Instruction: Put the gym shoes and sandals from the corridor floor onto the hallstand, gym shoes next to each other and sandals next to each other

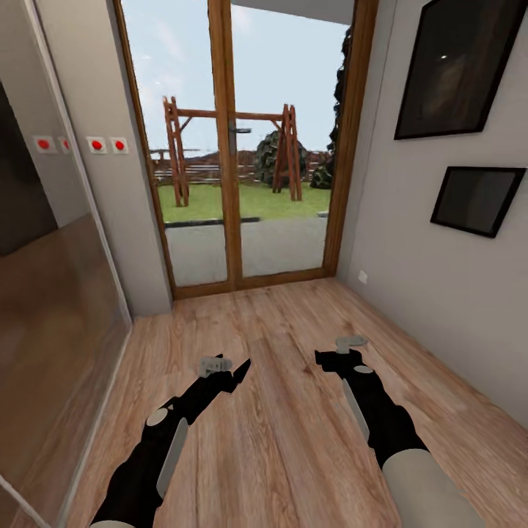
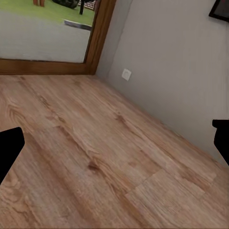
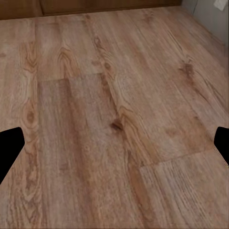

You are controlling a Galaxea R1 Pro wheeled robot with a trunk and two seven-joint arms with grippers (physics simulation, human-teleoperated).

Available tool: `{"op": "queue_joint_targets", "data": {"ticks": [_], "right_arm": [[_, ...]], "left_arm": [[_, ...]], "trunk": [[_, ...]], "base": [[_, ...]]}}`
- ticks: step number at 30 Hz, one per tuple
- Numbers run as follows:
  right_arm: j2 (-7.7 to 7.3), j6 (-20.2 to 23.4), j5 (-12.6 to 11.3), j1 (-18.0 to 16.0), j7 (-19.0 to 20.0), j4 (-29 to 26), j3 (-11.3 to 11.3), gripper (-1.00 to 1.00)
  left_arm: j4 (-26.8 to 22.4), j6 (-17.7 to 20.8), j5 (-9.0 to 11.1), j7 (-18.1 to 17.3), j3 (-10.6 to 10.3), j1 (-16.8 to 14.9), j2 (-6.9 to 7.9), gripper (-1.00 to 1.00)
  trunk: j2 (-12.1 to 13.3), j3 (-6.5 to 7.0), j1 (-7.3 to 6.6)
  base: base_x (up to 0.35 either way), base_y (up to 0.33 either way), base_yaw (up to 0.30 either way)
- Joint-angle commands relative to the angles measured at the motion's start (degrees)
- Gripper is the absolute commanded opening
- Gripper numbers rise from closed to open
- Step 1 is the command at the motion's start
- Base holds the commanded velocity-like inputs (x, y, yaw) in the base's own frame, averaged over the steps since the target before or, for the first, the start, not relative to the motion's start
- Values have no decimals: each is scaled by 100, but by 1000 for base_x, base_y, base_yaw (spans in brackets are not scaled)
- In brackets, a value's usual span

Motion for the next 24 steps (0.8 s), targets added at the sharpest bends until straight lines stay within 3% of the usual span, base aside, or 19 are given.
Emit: {"op": "queue_joint_targets", "data": {"ticks": [1,19,24], "right_arm": [[0,35,43,-3,-14,-9,9,100],[8,36,50,-3,-21,-421,42,100],[8,37,45,-3,-21,-425,42,100]], "left_arm": [[-3,49,45,-42,20,-2,-6,100],[4,49,45,-42,11,-2,-6,100],[5,44,45,-42,12,-2,-6,100]], "trunk": [[-2,-6,2],[-2,-6,2],[-2,0,2]], "base": [[347,0,-64],[347,0,-9],[244,0,-129]]}}
